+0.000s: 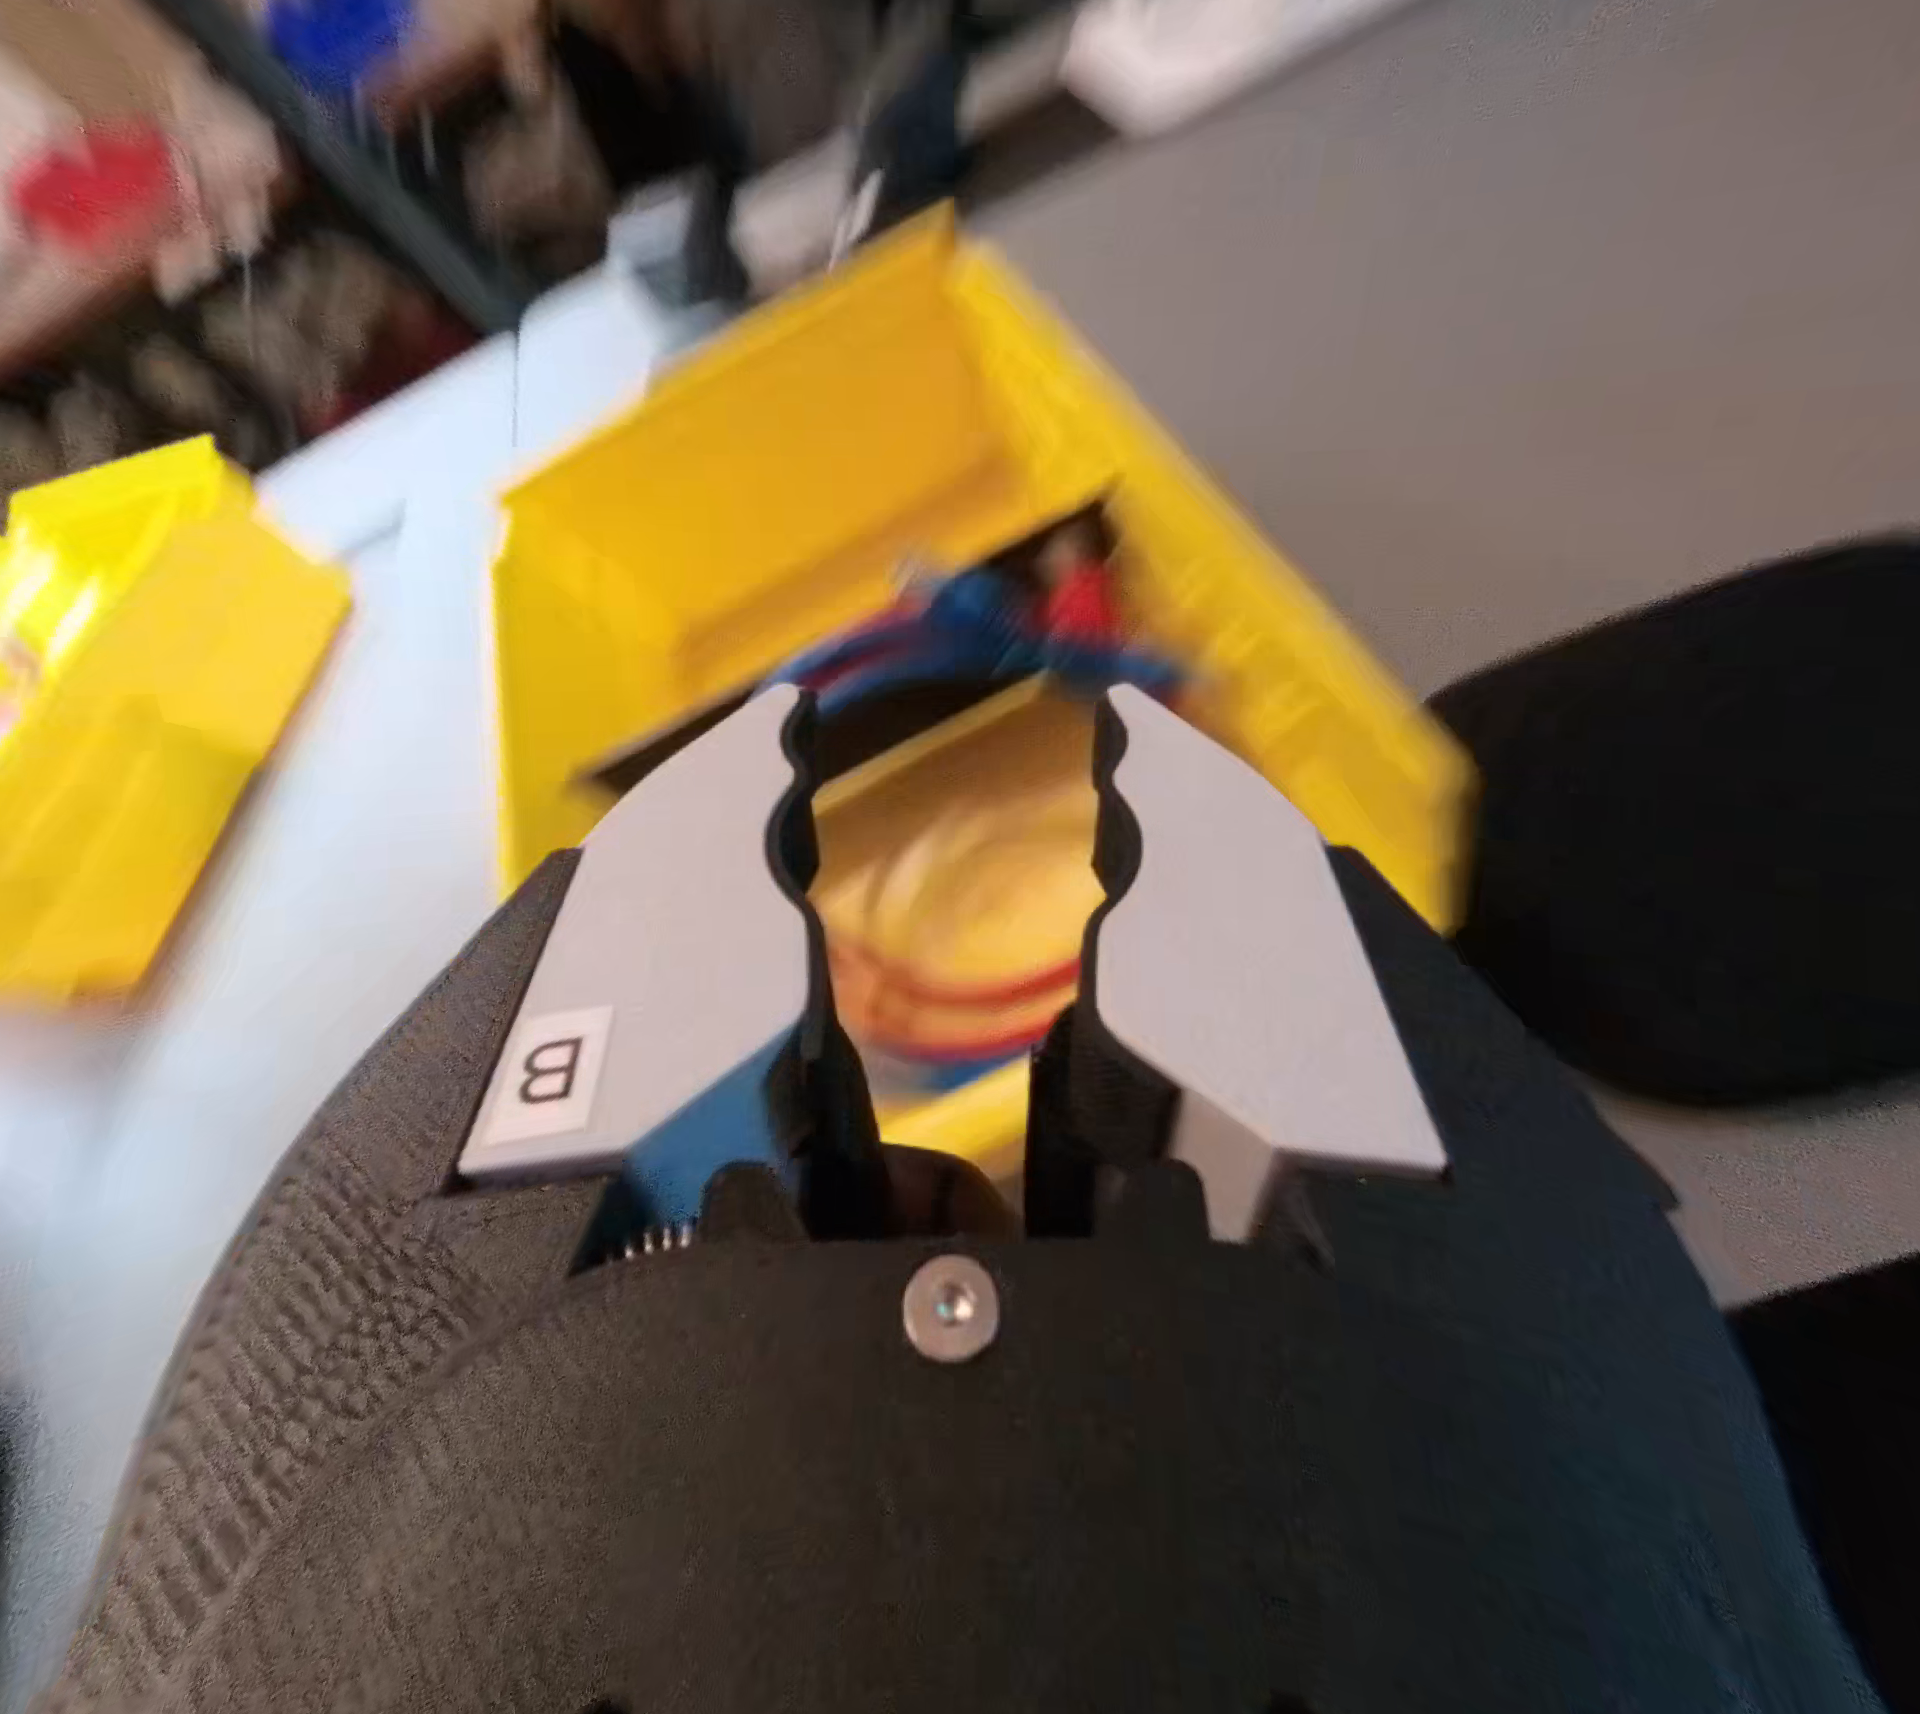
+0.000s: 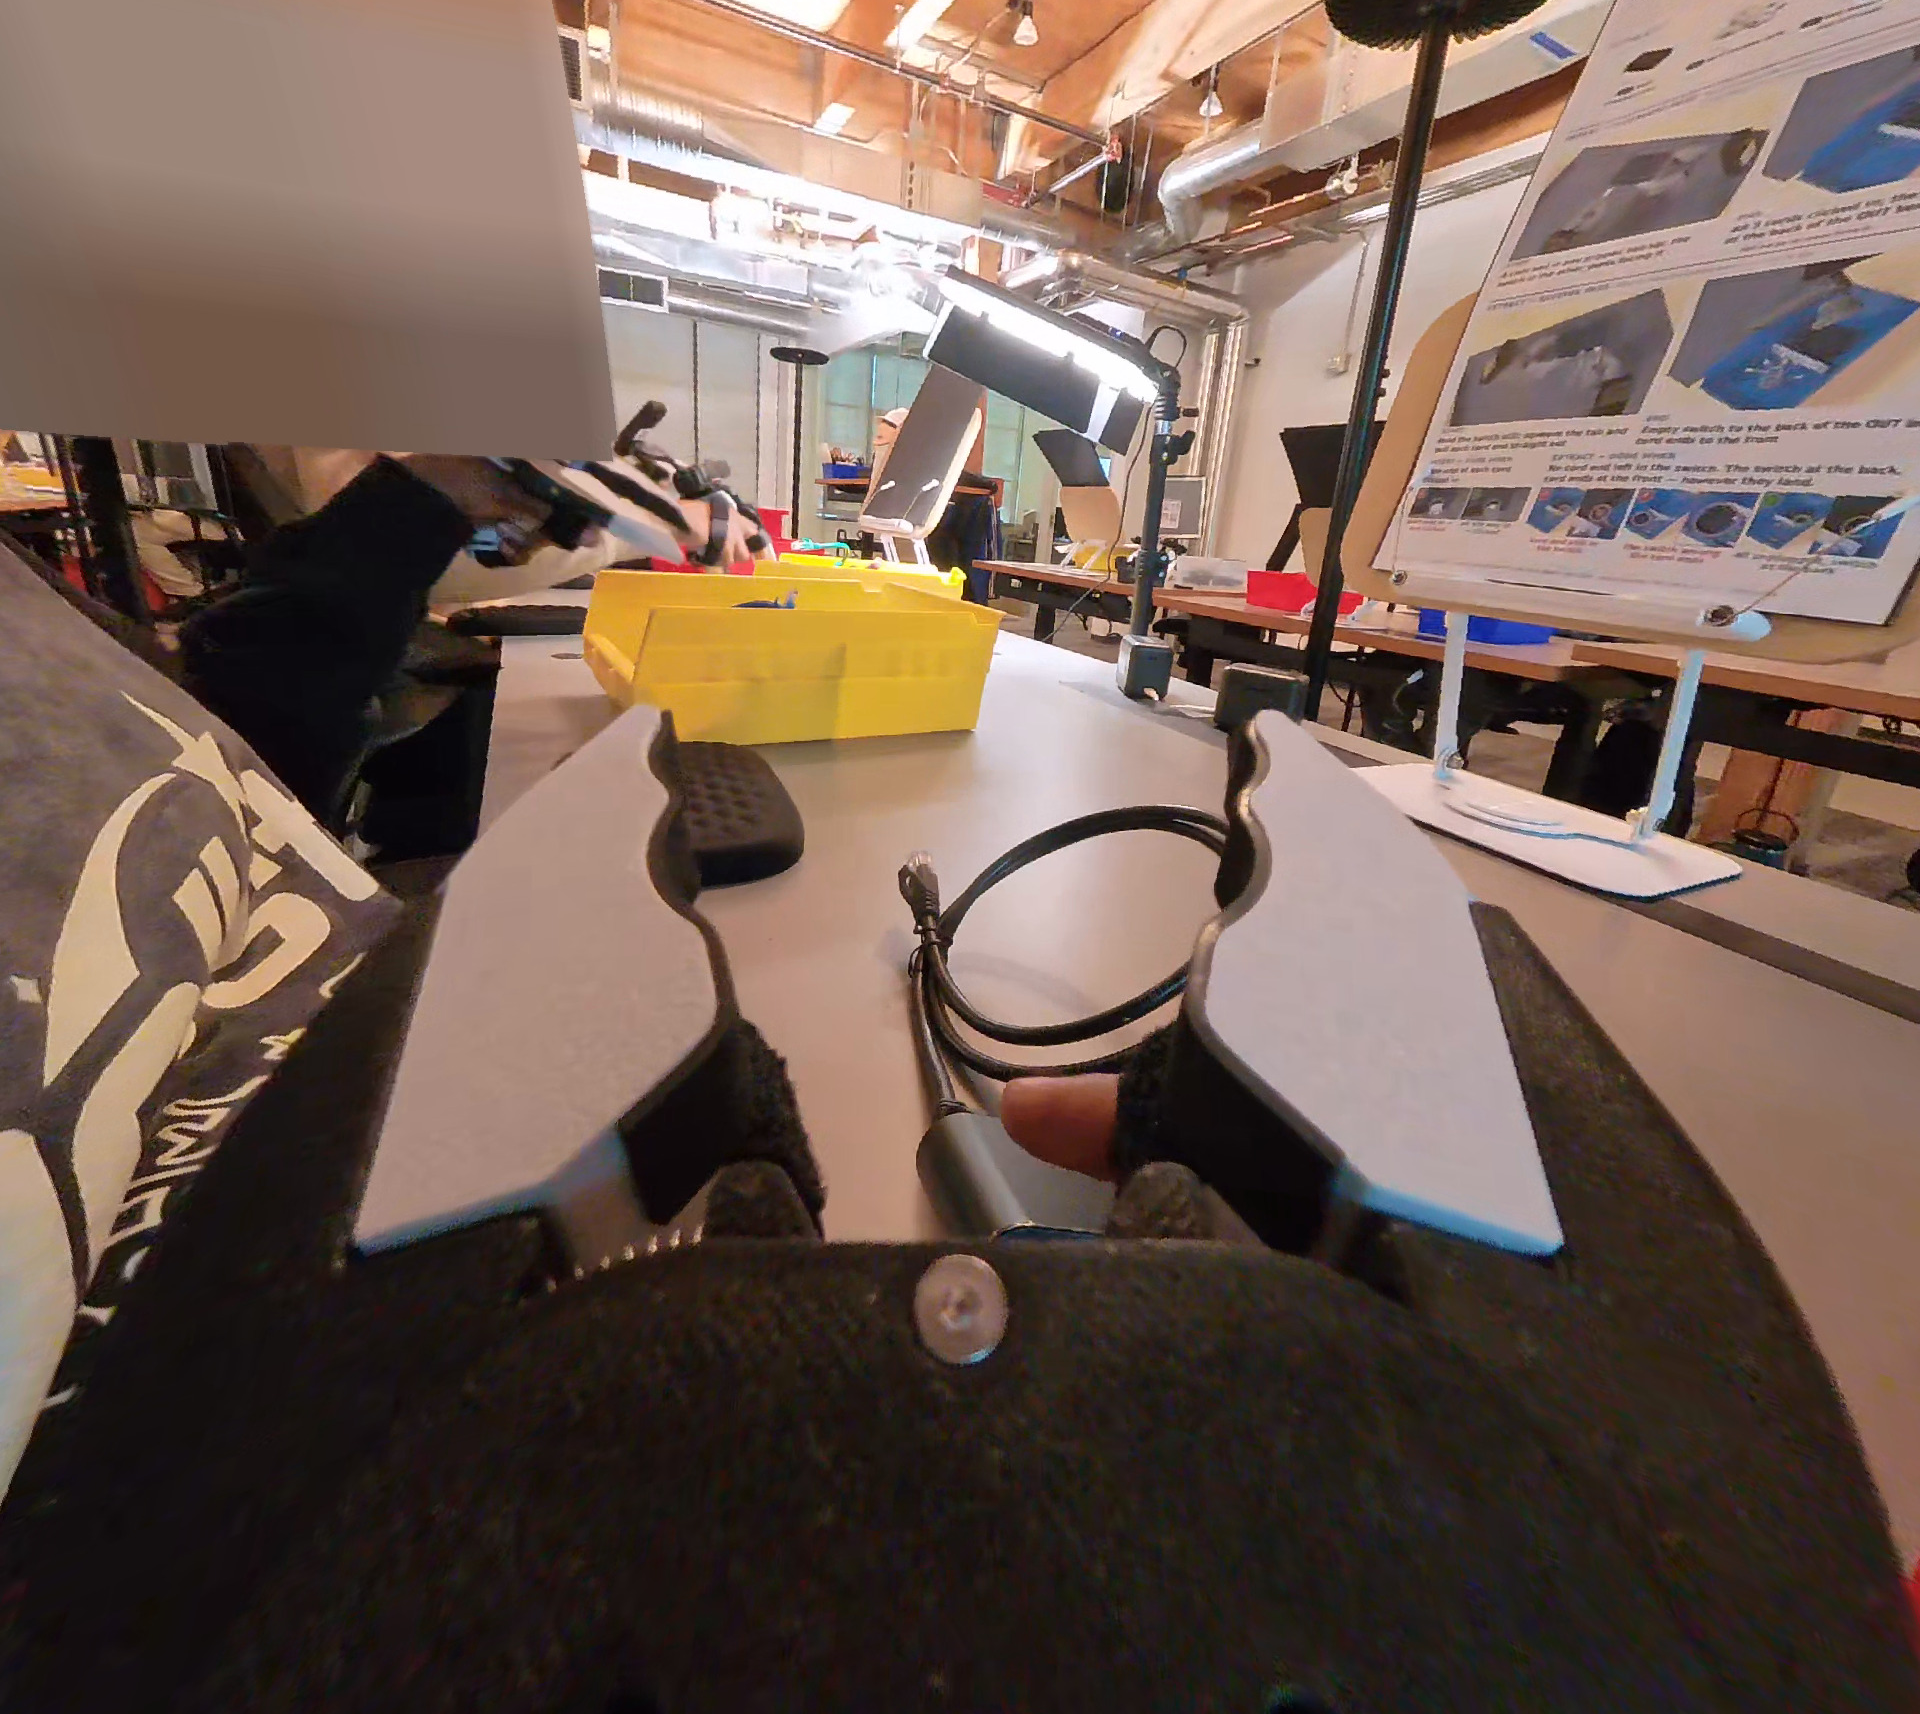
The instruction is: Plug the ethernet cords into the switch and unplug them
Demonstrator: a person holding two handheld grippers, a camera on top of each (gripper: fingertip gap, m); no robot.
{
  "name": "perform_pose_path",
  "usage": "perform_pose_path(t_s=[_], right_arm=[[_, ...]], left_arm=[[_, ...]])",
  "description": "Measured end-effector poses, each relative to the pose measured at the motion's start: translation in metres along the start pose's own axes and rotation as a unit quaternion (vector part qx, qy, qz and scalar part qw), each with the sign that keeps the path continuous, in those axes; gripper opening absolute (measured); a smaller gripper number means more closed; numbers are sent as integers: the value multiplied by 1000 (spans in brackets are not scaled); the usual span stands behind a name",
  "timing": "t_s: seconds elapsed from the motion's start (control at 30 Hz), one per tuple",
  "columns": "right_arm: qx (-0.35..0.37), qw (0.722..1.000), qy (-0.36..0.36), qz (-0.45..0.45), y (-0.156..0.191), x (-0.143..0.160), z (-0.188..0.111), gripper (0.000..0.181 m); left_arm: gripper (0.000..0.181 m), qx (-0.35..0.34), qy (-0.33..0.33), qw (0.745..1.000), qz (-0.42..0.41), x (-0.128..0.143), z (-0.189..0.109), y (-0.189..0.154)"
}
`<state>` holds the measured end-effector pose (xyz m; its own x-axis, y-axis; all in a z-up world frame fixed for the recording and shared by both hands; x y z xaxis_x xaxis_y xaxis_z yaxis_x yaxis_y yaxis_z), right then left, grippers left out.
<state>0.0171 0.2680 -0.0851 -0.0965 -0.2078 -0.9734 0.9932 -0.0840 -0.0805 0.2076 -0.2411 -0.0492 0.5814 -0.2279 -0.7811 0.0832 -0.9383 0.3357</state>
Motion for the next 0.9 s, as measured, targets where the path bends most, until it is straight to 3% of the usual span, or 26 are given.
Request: perform_pose_path(t_s=[0.1, 0.4, 0.67, 0.9], right_arm=[[2, 1000, 3, -3, 0, 1, 1, 94], [5, 1000, 6, -7, 0, 2, 1, 86], [7, 1000, 10, -13, 0, 2, 2, 82], [8, 1000, 12, -17, 1, 3, 2, 77]], left_arm=[[46, -15, 166, 986, -10, 39, 22, 40], [30, -13, 266, 964, 28, 60, 63, 71], [12, -11, 281, 958, 56, 70, 74, 70], [6, -95, 179, 978, 57, 37, 35, 69]])
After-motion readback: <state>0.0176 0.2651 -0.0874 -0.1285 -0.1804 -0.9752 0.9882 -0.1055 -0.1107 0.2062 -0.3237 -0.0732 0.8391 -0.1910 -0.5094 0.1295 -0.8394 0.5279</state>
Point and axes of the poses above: each gripper's, where its closed fingertips meet, z out along the fingers, x out of its underside, y = z × x across the jaws, the point moved 5 cm from there along -z, back along the fingers, and after that the axes turned 5 degrees about y, right-handed, at the moved point
